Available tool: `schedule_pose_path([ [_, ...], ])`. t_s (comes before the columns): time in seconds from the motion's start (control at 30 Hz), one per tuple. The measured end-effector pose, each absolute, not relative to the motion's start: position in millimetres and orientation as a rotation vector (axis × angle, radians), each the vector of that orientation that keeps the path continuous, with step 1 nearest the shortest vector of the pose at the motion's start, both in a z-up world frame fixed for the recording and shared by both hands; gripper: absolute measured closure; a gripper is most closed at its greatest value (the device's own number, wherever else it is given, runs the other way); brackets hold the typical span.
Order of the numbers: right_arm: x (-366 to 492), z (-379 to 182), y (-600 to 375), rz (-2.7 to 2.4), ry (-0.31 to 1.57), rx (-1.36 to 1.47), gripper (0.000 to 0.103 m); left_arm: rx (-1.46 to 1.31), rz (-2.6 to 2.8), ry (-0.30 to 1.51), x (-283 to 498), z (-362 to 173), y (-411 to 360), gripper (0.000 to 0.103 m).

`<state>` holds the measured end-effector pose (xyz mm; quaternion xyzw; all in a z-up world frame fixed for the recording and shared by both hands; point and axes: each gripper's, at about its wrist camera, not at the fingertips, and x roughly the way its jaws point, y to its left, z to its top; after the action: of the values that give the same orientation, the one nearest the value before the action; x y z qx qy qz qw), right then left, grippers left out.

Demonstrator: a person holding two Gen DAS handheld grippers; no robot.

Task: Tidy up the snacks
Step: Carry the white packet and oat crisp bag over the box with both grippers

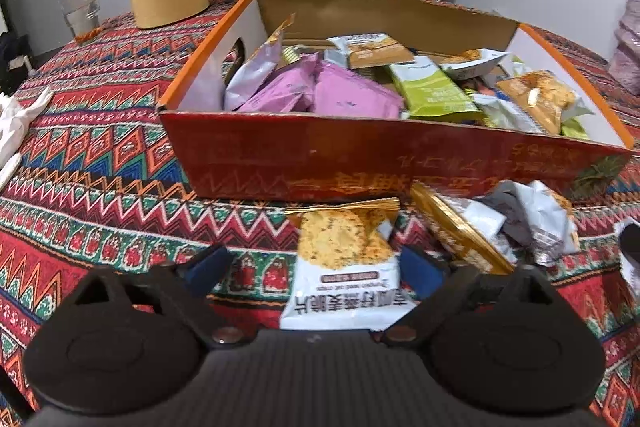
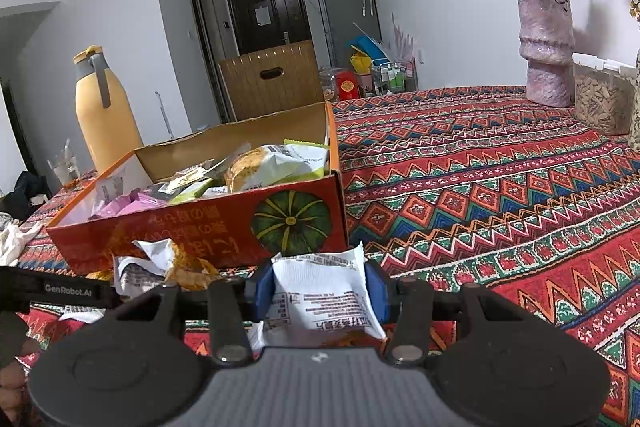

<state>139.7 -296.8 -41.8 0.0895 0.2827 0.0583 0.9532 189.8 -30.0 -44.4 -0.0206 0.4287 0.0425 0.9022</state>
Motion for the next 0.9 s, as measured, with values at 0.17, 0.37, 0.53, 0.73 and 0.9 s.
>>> schedule_pose_path([
  [0.17,140,-42,-297,0.114,0.571,0.177,0.056,-0.074,0.039,0.866,184,-38,-29,0.052],
  [0.37,139,-42,-295,0.110,0.565,0.166,0.056,-0.085,0.019,0.859,178,-35,-27,0.055],
  [0.53,137,-39,-291,0.108,0.553,0.147,0.056,-0.085,0.011,0.825,166,-26,-23,0.056],
  [0.73,129,-27,-283,0.126,0.523,0.118,0.056,-0.100,0.012,0.773,153,-10,-13,0.057],
  [0.9,125,-7,-270,0.158,0.471,0.102,0.056,-0.109,0.018,0.717,147,8,-6,0.056],
])
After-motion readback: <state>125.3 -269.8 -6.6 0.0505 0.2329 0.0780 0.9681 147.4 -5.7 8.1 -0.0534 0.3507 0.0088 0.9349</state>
